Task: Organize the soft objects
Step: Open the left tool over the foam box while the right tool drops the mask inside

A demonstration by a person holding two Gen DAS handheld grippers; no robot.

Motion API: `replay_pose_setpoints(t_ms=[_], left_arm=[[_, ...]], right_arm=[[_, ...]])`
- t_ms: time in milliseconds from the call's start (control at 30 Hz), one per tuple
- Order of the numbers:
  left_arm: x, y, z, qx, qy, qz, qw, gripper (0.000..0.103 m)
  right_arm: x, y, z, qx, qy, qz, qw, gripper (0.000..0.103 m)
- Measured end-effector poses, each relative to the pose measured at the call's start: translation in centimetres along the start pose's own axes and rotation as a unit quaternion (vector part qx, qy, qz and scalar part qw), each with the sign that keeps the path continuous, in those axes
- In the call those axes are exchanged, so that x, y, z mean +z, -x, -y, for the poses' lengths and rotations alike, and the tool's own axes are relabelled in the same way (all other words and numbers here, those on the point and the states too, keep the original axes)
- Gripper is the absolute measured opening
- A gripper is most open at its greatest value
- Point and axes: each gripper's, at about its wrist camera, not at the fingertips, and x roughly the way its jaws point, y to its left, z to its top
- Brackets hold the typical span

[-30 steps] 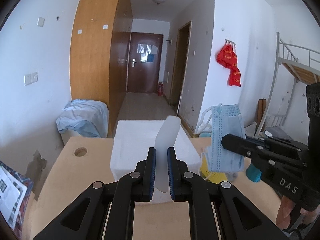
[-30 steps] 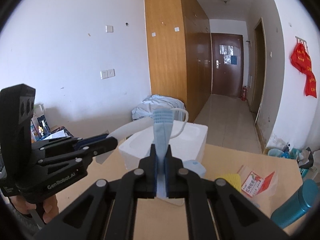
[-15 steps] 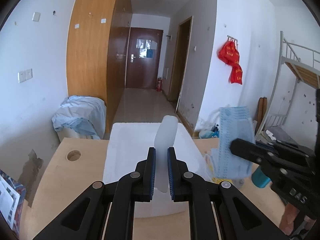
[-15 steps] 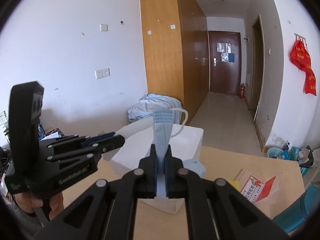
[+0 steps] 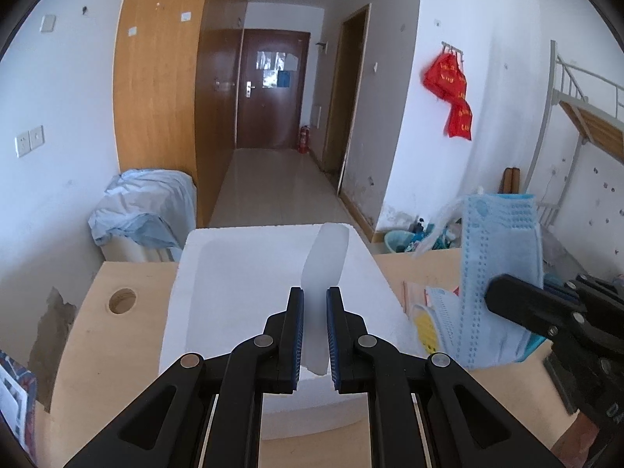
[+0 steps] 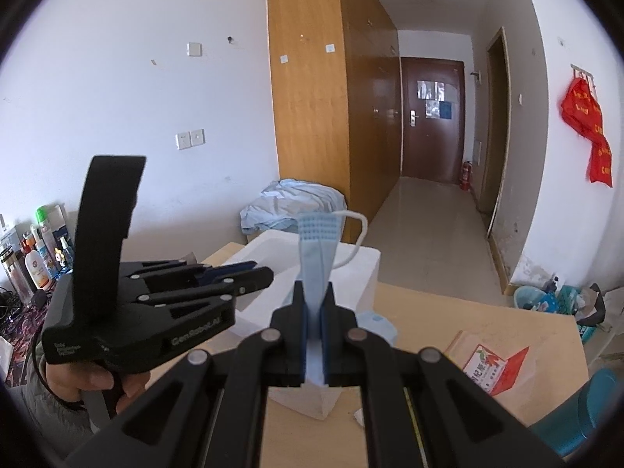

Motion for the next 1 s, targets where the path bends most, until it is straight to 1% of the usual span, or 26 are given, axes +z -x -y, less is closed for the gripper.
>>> replay_pose_setpoints(t_ms=[200,333,467,500,533,567,600,633,667,733,800,833,867,900,933,967,1000], left_arm=[[0.5,-1.2,-0.1,0.007,-0.003,-0.007,0.9999,0.012],[0.3,-1.5,0.0,0.021,-0.003,-0.007,0.9997,0.020],[0.2,-1.0,-0.3,0.041,-0.002,0.007,0.9991,0.021],[0.2,-0.8,-0.2,0.045,-0.005,0.011,0.9989,0.023],[0.2,-0.7,-0.2,0.047,-0.006,0.013,0.9988,0.027],[0.2,-0.6,-0.2,0.050,-0.007,0.012,0.9987,0.038],[0.1,-0.5,-0.2,0.054,-0.006,0.010,0.9985,0.045],[0.0,-0.3,-0.2,0.057,-0.003,0.014,0.9983,0.054],[0.0,0.1,-0.3,0.060,-0.001,0.022,0.9980,0.059],[-0.3,1.0,-0.5,0.069,0.002,0.032,0.9971,0.064],[-0.8,2.1,-1.0,0.069,0.013,0.040,0.9967,0.069],[-0.9,2.6,-1.2,0.071,0.016,0.044,0.9963,0.076],[-1.2,3.3,-1.4,0.080,0.020,0.053,0.9952,0.085],[-1.5,4.0,-1.7,0.091,0.022,0.062,0.9937,0.090],[-1.7,4.5,-1.9,0.099,0.025,0.069,0.9923,0.098],[-2.0,5.1,-2.1,0.107,0.030,0.078,0.9907,0.101],[-2.3,5.6,-2.4,0.113,0.036,0.083,0.9895,0.102]], right_arm=[[0.0,0.2,-0.1,0.000,0.000,0.002,1.000,0.008],[0.1,0.1,-0.4,0.000,0.003,0.001,1.000,0.008],[0.1,0.0,-0.4,0.000,0.003,0.001,1.000,0.008],[0.0,0.0,-0.4,0.000,0.003,0.001,1.000,0.008],[0.0,0.0,-0.4,-0.001,0.003,0.001,1.000,0.008],[0.0,0.0,-0.4,0.000,0.003,0.001,1.000,0.008],[0.0,0.0,-0.4,0.000,0.004,0.001,1.000,0.008],[0.0,0.1,-0.5,0.000,0.004,0.001,1.000,0.008],[0.0,0.1,-0.4,0.000,0.005,0.002,1.000,0.008],[0.1,0.0,-0.5,0.001,0.006,0.002,1.000,0.008],[0.2,-0.2,-0.7,0.002,0.009,0.001,1.000,0.008],[0.3,-0.3,-0.8,0.002,0.011,0.000,1.000,0.008],[0.4,-0.5,-0.9,0.003,0.013,-0.001,1.000,0.008],[0.4,-0.7,-1.0,0.005,0.014,-0.001,1.000,0.008],[0.5,-0.9,-1.2,0.007,0.017,-0.001,1.000,0.008],[0.6,-1.1,-1.4,0.008,0.019,-0.002,1.000,0.008],[0.7,-1.4,-1.6,0.010,0.021,-0.004,1.000,0.008]])
